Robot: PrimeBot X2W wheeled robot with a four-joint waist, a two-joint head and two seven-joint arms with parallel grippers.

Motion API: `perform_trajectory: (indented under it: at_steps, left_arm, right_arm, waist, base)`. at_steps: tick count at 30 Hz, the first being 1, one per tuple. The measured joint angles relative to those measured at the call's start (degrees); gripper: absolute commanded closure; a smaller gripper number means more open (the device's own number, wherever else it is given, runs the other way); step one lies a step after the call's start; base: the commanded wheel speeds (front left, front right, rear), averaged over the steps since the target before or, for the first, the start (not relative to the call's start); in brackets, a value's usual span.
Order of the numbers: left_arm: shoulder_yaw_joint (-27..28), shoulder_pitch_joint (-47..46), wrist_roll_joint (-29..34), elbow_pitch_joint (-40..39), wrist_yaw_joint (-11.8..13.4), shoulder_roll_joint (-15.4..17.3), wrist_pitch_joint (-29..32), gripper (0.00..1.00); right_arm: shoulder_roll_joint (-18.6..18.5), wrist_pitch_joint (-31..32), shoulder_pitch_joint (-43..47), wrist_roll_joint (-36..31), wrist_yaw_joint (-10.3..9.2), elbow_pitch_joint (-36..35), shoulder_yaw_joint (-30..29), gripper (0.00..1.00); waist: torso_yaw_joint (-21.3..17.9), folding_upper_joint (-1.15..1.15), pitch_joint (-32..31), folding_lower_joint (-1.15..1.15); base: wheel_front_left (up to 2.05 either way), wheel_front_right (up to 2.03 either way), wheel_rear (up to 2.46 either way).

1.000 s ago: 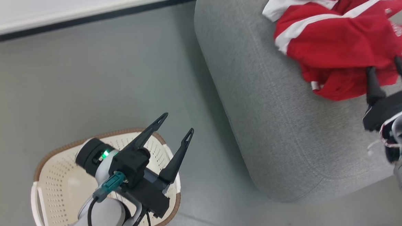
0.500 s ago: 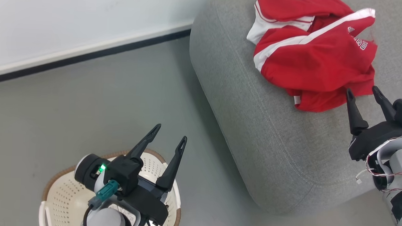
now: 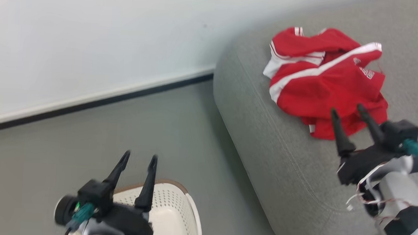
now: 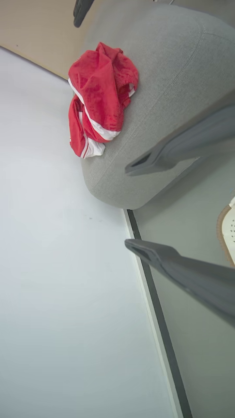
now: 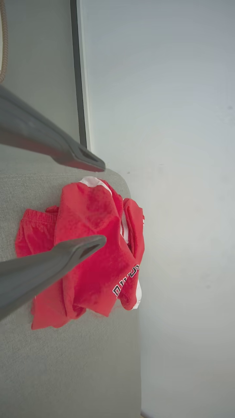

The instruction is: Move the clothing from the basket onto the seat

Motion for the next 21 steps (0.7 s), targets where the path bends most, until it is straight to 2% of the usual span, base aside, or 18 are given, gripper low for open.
perform_trajectory:
  at_steps: [7,15,21]
  left_arm:
    - [3.56,5.86,-1.57,1.31,1.34,0.0,-0.58,0.0]
    - [7.16,11.39,-1.98,0.42,1.87,0.86,-1.11,0.0]
    - [9.2,15.02,-1.96,-0.87,1.92,1.42,-1.27,0.0]
  right_arm:
    - [1.9,0.0,6.42,0.04,-0.24,-3.76,0.42,0.0]
    - [5.65,0.0,13.15,-0.22,-3.32,-10.12,0.98,0.0]
    - [6.44,0.0,17.89,-1.41,-5.57,-15.29,1.57,0.0]
  waist:
    - [3.4,0.0,-4.51,0.0]
    - [8.47,0.0,-8.23,0.01]
    - [11.56,-0.01,-10.19,0.01]
  base:
    - [0.0,0.0,0.0]
    - [0.0,0.0,0.0]
    - [0.0,0.0,0.0]
